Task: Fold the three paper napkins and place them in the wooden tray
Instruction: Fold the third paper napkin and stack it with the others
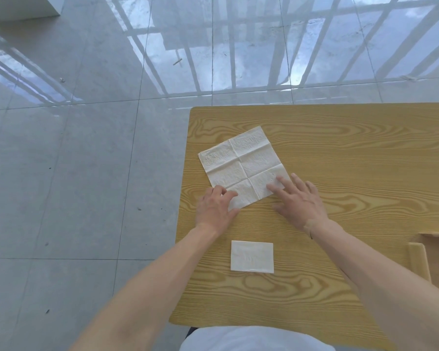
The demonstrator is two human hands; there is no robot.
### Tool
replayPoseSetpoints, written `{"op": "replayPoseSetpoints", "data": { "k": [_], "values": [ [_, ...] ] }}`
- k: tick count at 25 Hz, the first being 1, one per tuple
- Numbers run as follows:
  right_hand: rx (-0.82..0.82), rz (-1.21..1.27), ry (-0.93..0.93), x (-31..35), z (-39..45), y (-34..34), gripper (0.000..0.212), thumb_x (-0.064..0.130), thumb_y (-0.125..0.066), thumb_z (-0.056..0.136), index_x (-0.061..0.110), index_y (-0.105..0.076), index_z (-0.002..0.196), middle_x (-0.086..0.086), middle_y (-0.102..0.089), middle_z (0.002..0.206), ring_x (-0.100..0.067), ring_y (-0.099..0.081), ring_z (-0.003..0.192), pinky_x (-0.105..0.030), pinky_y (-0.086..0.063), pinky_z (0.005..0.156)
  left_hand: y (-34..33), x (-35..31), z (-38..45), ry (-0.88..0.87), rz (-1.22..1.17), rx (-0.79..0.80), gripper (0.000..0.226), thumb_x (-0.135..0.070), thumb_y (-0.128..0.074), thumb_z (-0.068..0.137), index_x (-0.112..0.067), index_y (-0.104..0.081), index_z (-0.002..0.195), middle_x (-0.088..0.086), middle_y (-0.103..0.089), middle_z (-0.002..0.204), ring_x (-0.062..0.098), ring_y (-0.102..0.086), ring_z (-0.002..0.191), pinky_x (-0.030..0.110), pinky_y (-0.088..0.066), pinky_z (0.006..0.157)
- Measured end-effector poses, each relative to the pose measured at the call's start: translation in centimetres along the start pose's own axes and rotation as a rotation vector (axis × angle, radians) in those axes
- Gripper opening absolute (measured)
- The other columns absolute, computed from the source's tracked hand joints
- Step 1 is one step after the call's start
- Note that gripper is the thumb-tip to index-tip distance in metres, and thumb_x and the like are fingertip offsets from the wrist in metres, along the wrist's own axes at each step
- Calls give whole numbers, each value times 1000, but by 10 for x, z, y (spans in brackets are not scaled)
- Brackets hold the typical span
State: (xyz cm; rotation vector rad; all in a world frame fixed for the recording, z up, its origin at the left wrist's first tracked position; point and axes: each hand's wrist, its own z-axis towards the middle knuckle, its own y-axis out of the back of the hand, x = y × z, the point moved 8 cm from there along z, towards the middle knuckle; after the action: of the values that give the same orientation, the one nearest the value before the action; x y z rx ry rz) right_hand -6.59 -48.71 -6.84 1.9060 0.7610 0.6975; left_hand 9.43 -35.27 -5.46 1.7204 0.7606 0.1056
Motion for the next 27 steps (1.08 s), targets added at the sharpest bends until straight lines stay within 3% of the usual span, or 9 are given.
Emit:
{"op": "replayPoseSetpoints", "data": {
  "k": [3, 6, 8, 11, 14, 16, 20, 23, 27],
  "values": [
    [-100, 9, -5, 0, -16, 3, 49, 41, -55, 93, 40, -41, 140, 1, -40, 151, -32, -28, 140, -51, -24, 113, -2, -6, 0, -47, 61, -16, 35, -41, -60, 93, -31, -55, 126, -1, -52, 117, 20, -47, 109, 36, -43, 91],
    [-203, 58, -22, -4, -45, 0, 42, 30, -70, 84, 31, -60, 125, -2, -62, 124, -35, -49, 120, -50, -36, 101, -4, -13, -9, -166, 50, -43, 21, -33, -62, 94, -27, -63, 114, -1, -55, 110, 20, -50, 102, 33, -46, 82],
    [-293, 70, 2, -2, -69, -5, 34, 25, -77, 79, 28, -68, 111, -1, -68, 107, -34, -56, 107, -49, -42, 92, -6, -16, -21, -214, 15, -50, 15, -28, -63, 94, -23, -67, 107, 0, -59, 107, 21, -53, 98, 34, -47, 79],
    [-339, 117, 16, 0, -101, -19, 35, 30, -80, 76, 28, -68, 109, 2, -67, 101, -30, -58, 100, -45, -44, 87, -8, -20, -39, -249, -62, -73, 13, -23, -64, 93, -20, -71, 103, -1, -64, 101, 20, -56, 95, 36, -47, 80],
    [-298, 174, -27, 5, -118, -33, 52, 43, -80, 73, 29, -63, 119, 2, -64, 109, -27, -55, 105, -43, -43, 90, -6, -22, -53, -240, -185, -90, 10, -20, -67, 91, -20, -73, 99, -3, -67, 94, 18, -58, 89, 33, -47, 75],
    [-298, 199, -59, 10, -121, -33, 54, 40, -82, 69, 28, -63, 119, 1, -63, 113, -28, -55, 109, -44, -42, 92, -6, -25, -58, -249, -221, -67, 9, -21, -68, 91, -21, -73, 99, -4, -68, 93, 18, -59, 89, 32, -47, 75],
    [-399, 252, -106, 5, -126, -19, 38, 8, -83, 69, 23, -73, 103, 3, -72, 96, -30, -62, 96, -44, -44, 85, -6, -24, -65, -244, -263, 23, 11, -25, -66, 93, -21, -73, 101, -4, -69, 97, 17, -58, 94, 35, -47, 79],
    [-404, 326, -114, 0, -132, -12, 16, 16, -80, 77, 24, -76, 90, 9, -74, 82, -26, -62, 87, -41, -43, 79, -6, -18, -67, -245, -288, 80, 13, -28, -64, 94, -22, -72, 101, -7, -68, 98, 14, -57, 95, 36, -48, 81],
    [-351, 453, -118, -4, -129, -8, 7, 24, -77, 80, 28, -75, 86, 16, -73, 81, -18, -61, 85, -42, -45, 78, -3, -10, -67, -236, -306, 147, 13, -31, -62, 95, -24, -71, 101, -13, -66, 97, 8, -57, 93, 34, -49, 81]
  ]
}}
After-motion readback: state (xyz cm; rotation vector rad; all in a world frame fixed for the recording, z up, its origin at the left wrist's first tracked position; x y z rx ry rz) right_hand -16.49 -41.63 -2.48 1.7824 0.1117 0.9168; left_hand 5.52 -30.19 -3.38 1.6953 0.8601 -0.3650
